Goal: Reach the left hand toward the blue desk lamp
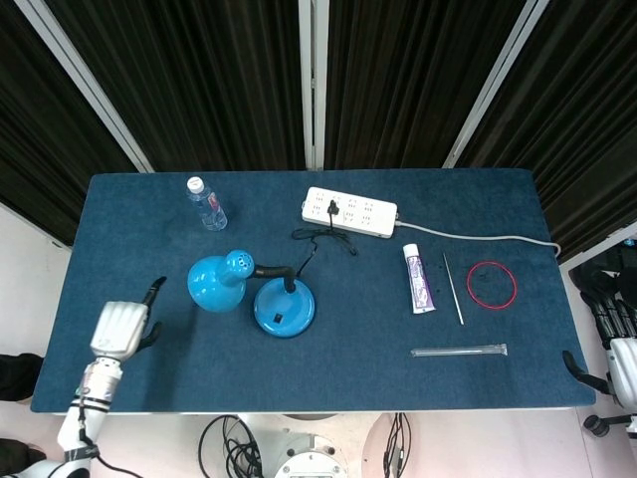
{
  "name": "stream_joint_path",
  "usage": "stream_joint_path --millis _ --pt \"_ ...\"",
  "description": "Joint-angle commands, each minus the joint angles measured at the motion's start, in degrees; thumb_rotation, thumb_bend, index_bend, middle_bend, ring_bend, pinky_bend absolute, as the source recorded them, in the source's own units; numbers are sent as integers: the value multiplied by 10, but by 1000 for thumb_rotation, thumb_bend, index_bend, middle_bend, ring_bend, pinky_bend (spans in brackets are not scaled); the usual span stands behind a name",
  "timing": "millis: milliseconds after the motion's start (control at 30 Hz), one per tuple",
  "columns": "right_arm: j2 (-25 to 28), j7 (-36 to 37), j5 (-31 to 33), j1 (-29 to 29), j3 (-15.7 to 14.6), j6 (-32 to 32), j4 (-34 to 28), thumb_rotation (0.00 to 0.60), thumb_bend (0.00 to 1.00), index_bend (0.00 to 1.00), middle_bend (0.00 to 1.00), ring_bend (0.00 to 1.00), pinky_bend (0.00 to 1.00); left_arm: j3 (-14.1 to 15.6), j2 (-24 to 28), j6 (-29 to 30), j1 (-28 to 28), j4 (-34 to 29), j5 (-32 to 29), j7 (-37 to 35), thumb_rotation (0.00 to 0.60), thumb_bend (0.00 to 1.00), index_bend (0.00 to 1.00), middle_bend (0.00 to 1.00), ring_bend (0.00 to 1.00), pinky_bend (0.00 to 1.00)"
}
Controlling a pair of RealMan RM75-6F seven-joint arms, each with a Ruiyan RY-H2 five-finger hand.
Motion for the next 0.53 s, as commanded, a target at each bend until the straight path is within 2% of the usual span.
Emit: stream_joint_path --millis 33,67,100,133,167,300,533 --pt "0 -7 -4 1 -1 1 -4 600 277 0 0 0 0 -14 24 66 46 54 17 -88 600 250 99 412 357 546" --pt "0 -9 -7 1 -2 1 -6 600 276 0 0 0 0 -14 34 64 50 47 12 -89 600 216 88 280 213 407" --pt "0 -12 -12 2 -3 1 -7 600 267 0 0 0 0 -14 50 62 54 33 8 -82 600 179 68 140 84 223" --pt "1 -13 -14 3 -4 1 -8 600 257 0 0 0 0 -14 60 62 55 22 8 -79 600 145 51 49 13 84" --pt "1 -17 -17 3 -4 1 -10 600 247 0 0 0 0 -15 70 68 58 11 10 -74 600 114 40 5 0 10" --pt "-2 -28 -19 6 -5 -2 -16 600 242 0 0 0 0 -11 99 92 70 -28 32 -57 600 41 38 0 0 0" --pt "-2 -42 -17 8 -6 -7 -23 600 242 0 0 0 0 -2 130 111 83 -75 67 -45 600 31 37 0 0 0"
